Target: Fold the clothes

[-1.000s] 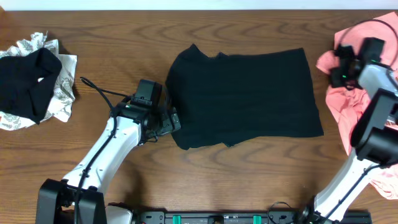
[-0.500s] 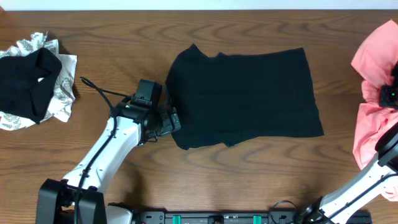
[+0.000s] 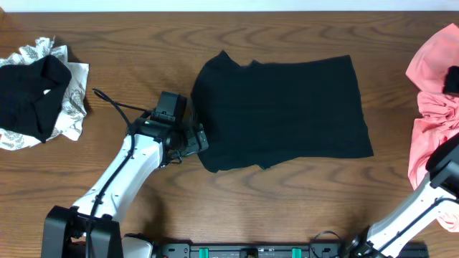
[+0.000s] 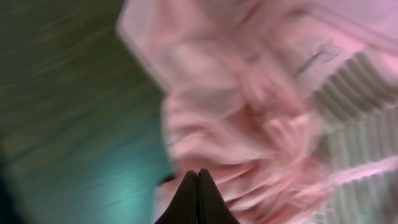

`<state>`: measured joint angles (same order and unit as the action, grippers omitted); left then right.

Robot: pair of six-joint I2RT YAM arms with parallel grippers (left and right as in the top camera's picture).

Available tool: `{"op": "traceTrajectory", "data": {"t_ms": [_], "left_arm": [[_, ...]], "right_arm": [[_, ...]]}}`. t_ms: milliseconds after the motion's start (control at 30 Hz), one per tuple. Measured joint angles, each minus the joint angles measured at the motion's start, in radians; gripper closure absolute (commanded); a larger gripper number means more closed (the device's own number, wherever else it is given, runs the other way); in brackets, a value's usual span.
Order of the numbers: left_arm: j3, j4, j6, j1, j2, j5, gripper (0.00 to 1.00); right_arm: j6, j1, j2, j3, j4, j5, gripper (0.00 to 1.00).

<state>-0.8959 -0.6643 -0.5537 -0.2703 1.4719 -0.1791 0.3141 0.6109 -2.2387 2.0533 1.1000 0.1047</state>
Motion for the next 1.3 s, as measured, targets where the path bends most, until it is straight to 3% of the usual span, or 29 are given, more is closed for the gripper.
{"op": "traceTrajectory", "data": {"t_ms": [333, 667, 733, 900, 1000, 1300], "left_arm": [[0.000, 0.000, 0.000, 0.000, 0.000, 0.000, 0.02], [0.000, 0.001, 0.000, 0.000, 0.000, 0.000, 0.02], [0.000, 0.001, 0.000, 0.000, 0.000, 0.000, 0.02], [0.000, 0.001, 0.000, 0.000, 0.000, 0.000, 0.02], [0.000, 0.001, 0.000, 0.000, 0.000, 0.000, 0.02], [0.000, 0.039, 0.005, 0.000, 0.000, -0.001, 0.02]], "right_arm": [[-0.215, -0.080, 0.000, -0.009, 0.315, 0.156, 0.99], [-0.282, -0.279, 0.000, -0.164, 0.308, 0.145, 0.99], [-0.314, -0.303, 0.000, -0.198, 0.298, 0.119, 0.90], [-0.375, -0.318, 0.000, -0.245, 0.304, 0.069, 0.52], [-0.391, -0.319, 0.000, -0.257, 0.315, 0.054, 0.48], [-0.409, -0.357, 0.000, -0.272, 0.332, 0.032, 0.45]]}}
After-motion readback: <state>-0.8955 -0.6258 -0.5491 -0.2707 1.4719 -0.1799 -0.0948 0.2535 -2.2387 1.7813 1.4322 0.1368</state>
